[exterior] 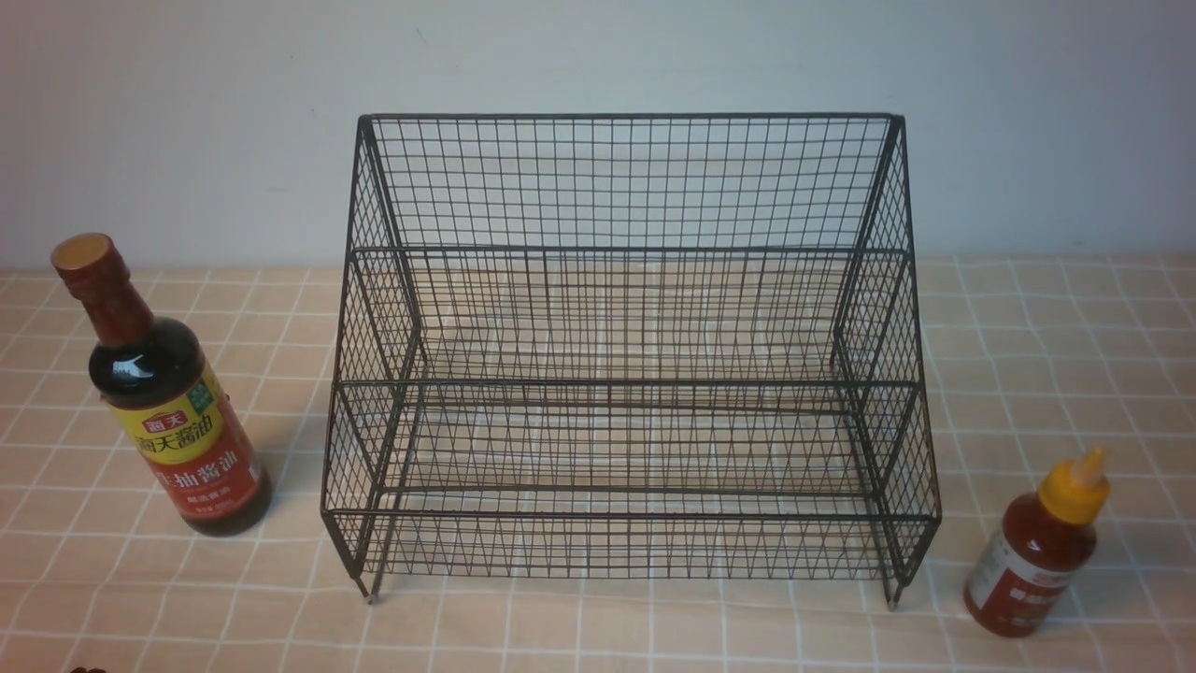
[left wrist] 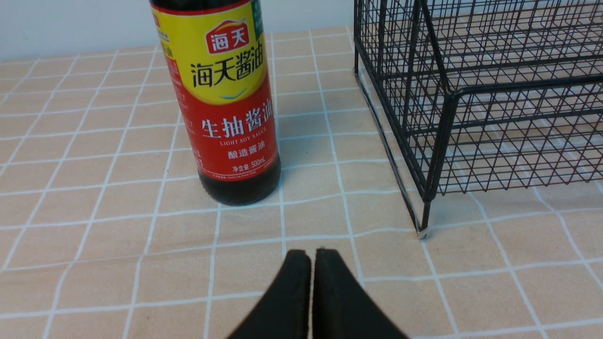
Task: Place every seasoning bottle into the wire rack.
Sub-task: Use the right arm to grab the condiment bottle closest to it
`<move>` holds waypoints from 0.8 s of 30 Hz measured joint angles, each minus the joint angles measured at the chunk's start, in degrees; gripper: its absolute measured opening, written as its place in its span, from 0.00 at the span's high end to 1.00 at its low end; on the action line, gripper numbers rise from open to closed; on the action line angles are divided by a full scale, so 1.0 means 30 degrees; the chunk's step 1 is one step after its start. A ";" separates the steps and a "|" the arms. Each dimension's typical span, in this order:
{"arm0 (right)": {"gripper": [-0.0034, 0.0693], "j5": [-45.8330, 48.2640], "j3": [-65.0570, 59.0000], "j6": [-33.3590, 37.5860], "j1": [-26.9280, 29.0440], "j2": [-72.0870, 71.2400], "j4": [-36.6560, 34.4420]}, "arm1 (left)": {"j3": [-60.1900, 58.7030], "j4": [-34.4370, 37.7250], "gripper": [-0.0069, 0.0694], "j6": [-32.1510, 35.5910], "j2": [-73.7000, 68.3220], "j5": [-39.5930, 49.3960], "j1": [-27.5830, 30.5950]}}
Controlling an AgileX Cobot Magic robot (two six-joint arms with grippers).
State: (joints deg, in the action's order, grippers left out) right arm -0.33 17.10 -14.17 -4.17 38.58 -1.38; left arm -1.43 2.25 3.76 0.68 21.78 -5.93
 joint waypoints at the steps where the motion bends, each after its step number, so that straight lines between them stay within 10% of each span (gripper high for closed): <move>1: 0.47 -0.0202 0.0000 0.0000 -0.0194 0.0390 0.0098 | 0.0000 0.0000 0.92 0.0000 0.0000 0.0000 0.0000; 19: 0.45 -0.3742 0.0116 0.0017 -0.1479 0.8965 0.1223 | 0.0000 0.0000 0.92 0.0000 0.0000 0.0000 0.0000; 24: 0.57 -0.3579 0.0122 0.0017 -0.1479 0.9089 0.1496 | 0.0000 0.0000 0.92 0.0000 0.0000 0.0000 0.0000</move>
State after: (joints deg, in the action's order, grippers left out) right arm -11.07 17.46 -14.12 -8.61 65.84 3.11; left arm -1.43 2.25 3.76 0.68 21.78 -5.93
